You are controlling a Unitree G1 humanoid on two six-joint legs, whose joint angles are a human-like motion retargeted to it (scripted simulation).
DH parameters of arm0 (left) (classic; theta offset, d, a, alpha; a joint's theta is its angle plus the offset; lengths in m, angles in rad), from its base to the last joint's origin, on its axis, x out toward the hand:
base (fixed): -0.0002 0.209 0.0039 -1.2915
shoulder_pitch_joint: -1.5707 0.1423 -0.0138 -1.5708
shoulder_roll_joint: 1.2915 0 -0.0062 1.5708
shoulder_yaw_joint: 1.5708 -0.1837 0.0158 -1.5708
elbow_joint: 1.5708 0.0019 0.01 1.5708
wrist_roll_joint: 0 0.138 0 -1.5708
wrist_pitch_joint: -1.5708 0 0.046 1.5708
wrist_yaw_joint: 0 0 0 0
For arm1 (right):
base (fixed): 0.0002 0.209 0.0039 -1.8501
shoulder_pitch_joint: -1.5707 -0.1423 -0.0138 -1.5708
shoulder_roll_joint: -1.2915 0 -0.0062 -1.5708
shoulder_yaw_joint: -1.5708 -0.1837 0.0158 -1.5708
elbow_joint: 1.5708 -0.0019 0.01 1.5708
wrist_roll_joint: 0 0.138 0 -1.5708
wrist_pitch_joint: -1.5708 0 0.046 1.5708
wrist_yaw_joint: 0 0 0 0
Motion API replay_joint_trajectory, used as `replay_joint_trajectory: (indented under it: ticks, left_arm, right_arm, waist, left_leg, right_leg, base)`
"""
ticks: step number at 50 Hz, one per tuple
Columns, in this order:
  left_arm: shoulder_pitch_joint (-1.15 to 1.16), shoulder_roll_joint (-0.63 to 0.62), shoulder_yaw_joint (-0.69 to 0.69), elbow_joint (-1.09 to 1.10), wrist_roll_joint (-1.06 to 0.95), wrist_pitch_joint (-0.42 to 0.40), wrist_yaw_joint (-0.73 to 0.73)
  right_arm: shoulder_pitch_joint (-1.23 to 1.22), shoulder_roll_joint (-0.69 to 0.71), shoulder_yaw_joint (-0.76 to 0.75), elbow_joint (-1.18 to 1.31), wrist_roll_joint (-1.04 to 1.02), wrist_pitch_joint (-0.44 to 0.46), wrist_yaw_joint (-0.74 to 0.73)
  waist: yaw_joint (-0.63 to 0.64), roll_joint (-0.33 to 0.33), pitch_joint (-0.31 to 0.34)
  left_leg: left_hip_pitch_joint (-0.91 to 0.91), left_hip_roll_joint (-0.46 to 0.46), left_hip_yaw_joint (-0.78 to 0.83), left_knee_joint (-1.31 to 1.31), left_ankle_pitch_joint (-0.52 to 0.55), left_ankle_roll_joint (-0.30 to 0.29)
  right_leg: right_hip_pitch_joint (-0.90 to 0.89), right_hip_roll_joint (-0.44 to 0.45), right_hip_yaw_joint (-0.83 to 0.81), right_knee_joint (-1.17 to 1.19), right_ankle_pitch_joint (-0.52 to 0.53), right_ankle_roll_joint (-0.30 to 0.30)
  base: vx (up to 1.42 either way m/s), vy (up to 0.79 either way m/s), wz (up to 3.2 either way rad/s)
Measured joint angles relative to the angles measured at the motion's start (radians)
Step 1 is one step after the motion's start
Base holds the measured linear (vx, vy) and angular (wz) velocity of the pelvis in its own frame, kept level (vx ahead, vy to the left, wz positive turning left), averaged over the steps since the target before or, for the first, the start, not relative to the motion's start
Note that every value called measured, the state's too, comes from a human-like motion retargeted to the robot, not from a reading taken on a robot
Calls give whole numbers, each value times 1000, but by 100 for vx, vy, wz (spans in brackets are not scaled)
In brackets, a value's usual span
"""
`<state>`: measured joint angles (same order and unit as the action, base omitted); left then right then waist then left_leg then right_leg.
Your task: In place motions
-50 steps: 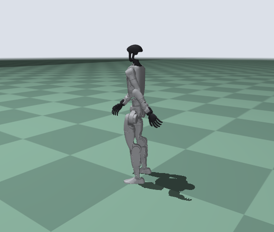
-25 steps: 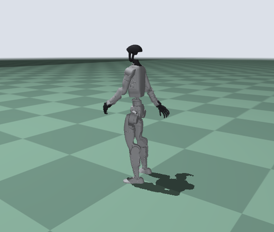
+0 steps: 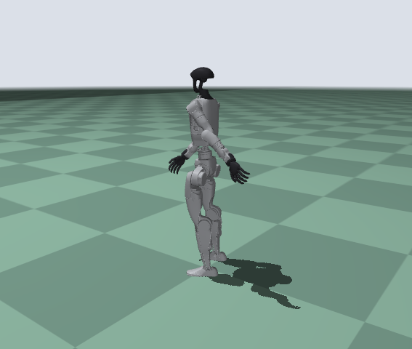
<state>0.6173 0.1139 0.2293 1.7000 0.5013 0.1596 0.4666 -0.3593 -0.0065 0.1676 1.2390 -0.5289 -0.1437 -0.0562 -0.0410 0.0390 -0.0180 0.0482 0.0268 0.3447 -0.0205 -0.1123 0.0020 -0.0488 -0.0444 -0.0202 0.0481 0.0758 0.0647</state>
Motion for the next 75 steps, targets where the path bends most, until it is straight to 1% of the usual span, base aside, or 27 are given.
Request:
replay_joint_trajectory:
  ticks: [2,5,6,7,10,12,13,15,17,20,22,25,28,30,33,36,40,42,43,49,52,57,60,65,71,72,75]
  left_arm:
    - [-99,-1,3,0,-25,0,-21]
    - [-314,-8,7,0,-32,-28,-124]
    - [-401,-17,6,0,-32,-38,-171]
    - [-486,-29,8,-7,-28,-46,-224]
    - [-694,-95,-13,-108,-18,-68,-437]
    - [-795,-151,-69,-204,-50,-101,-599]
    - [-837,-176,-106,-259,-75,-123,-676]
    - [-907,-210,-191,-380,-129,-170,-819]
    - [-945,-206,-267,-512,-158,-232,-932]
    - [-968,-141,-350,-691,-172,-342,-1003]
    - [-960,-83,-379,-774,-151,-413,-968]
    - [-922,-3,-399,-842,-80,-511,-845]
    - [-861,39,-408,-795,19,-545,-723]
    - [-826,43,-409,-697,83,-531,-661]
    - [-779,27,-370,-481,170,-470,-596]
    - [-734,25,-304,-282,241,-345,-533]
    - [-657,32,-209,-111,281,-133,-475]
    - [-601,34,-159,-75,267,-66,-472]
    - [-574,34,-133,-62,252,-51,-471]
    - [-449,25,-25,-36,125,-59,-433]
    - [-429,14,5,-36,83,-65,-387]
    - [-438,2,1,-58,50,-80,-339]
    - [-461,-7,-5,-86,65,-75,-355]
    - [-504,-8,-37,-142,77,-86,-422]
    - [-557,-3,-73,-187,81,-101,-484]
    - [-564,-3,-76,-192,82,-104,-497]
    - [-581,-1,-84,-203,89,-116,-543]
  right_arm:
    - [85,-25,-27,99,12,40,-35]
    - [194,-69,-107,338,84,77,-125]
    - [232,-92,-142,412,120,115,-131]
    - [281,-114,-173,461,156,168,-128]
    - [483,-152,-244,461,274,398,-77]
    - [583,-153,-293,461,335,488,-42]
    - [622,-152,-315,461,350,500,-13]
    - [680,-157,-351,461,343,467,72]
    - [705,-169,-371,461,298,438,154]
    - [692,-196,-379,461,209,458,208]
    - [658,-207,-362,461,171,462,185]
    - [565,-201,-336,461,138,440,113]
    - [460,-156,-343,459,118,380,44]
    - [425,-110,-337,374,117,362,42]
    - [396,-58,-281,219,145,321,87]
    - [365,-34,-215,95,126,266,142]
    - [321,-46,-144,-6,14,160,225]
    - [308,-58,-126,-29,-36,125,244]
    - [304,-65,-122,-36,-55,118,247]
    - [323,-88,-151,36,-45,139,179]
    - [333,-95,-197,152,19,160,134]
    - [350,-123,-277,368,138,224,78]
    - [372,-139,-309,450,205,262,55]
    - [436,-138,-335,461,241,285,27]
    - [444,-128,-329,461,197,278,15]
    - [439,-127,-325,461,187,276,15]
    - [422,-121,-310,446,157,270,15]
  waist:
    - [7,-5,-5]
    - [33,-13,-2]
    - [44,-18,2]
    - [55,-22,7]
    - [85,-42,25]
    - [93,-56,31]
    - [93,-63,33]
    - [91,-76,33]
    - [83,-80,27]
    - [65,-71,8]
    - [50,-62,-3]
    - [23,-54,-3]
    - [6,-55,-4]
    - [0,-57,-8]
    - [6,-60,-20]
    - [18,-67,-29]
    - [40,-70,-31]
    - [49,-67,-29]
    - [52,-66,-27]
    - [62,-59,5]
    - [67,-54,30]
    - [64,-44,66]
    - [58,-38,80]
    - [38,-33,83]
    - [0,-42,74]
    - [-8,-43,72]
    - [-25,-46,67]
  left_leg:
    - [-7,-7,-14,4,3,2]
    - [-18,-20,-40,10,11,7]
    - [-20,-26,-53,13,14,9]
    - [-23,-31,-66,16,17,11]
    - [-36,-48,-112,27,28,16]
    - [-50,-59,-143,36,35,18]
    - [-56,-64,-154,38,38,19]
    - [-65,-73,-170,41,43,20]
    - [-69,-78,-176,40,45,23]
    - [-72,-77,-167,36,43,31]
    - [-71,-74,-159,34,39,36]
    - [-61,-69,-142,30,34,43]
    - [-48,-67,-127,28,30,48]
    - [-43,-67,-116,26,27,51]
    - [-41,-70,-107,25,23,55]
    - [-40,-78,-103,24,20,59]
    - [-40,-89,-97,22,18,67]
    - [-43,-90,-94,23,17,71]
    - [-45,-90,-94,23,17,72]
    - [-51,-95,-105,31,21,86]
    - [-51,-96,-108,32,27,94]
    - [-53,-87,-104,28,41,100]
    - [-59,-74,-98,24,49,101]
    - [-75,-50,-93,21,55,99]
    - [-72,-44,-94,19,53,93]
    - [-69,-44,-96,19,51,92]
    - [-54,-46,-97,21,43,86]
  right_leg:
    - [8,-7,-20,-5,-3,-3]
    - [28,-23,-70,-12,-10,-4]
    - [37,-28,-87,-14,-13,-4]
    - [47,-34,-104,-16,-16,-3]
    - [76,-53,-155,-21,-28,1]
    - [89,-65,-190,-23,-36,5]
    - [93,-70,-204,-24,-39,7]
    - [97,-80,-223,-25,-43,12]
    - [94,-85,-226,-24,-44,16]
    - [78,-84,-212,-21,-41,20]
    - [67,-80,-196,-17,-38,22]
    - [58,-73,-177,-12,-34,25]
    - [58,-71,-165,-11,-30,29]
    - [55,-70,-158,-10,-29,32]
    - [49,-73,-146,-9,-28,37]
    - [40,-80,-133,-4,-27,41]
    - [22,-88,-113,11,-27,45]
    - [13,-91,-107,20,-26,46]
    - [8,-92,-104,25,-25,45]
    - [-2,-97,-100,51,-10,36]
    - [-3,-99,-99,63,4,35]
    - [-15,-95,-98,89,30,29]
    - [-26,-85,-95,105,45,26]
    - [-36,-55,-147,133,-5,17]
    - [-22,37,-52,129,-47,35]
    - [-15,47,-54,122,-49,28]
    - [16,52,-144,80,-51,-34]
  base:
    - [5,3,48]
    - [-1,4,58]
    - [-3,4,74]
    - [-4,4,82]
    - [-4,3,92]
    - [-3,-1,89]
    - [-2,-1,70]
    - [1,-2,43]
    - [7,4,1]
    - [9,7,-36]
    - [7,7,-46]
    - [3,3,-39]
    - [2,0,-30]
    - [4,-1,-24]
    - [2,0,-7]
    - [1,2,-5]
    - [1,9,-19]
    - [-1,10,-12]
    - [-1,12,-6]
    - [-2,11,7]
    - [-7,9,7]
    - [-7,10,0]
    - [-9,5,-10]
    - [-6,-4,-11]
    - [-3,-10,-5]
    - [0,-15,2]
    - [3,-16,-6]
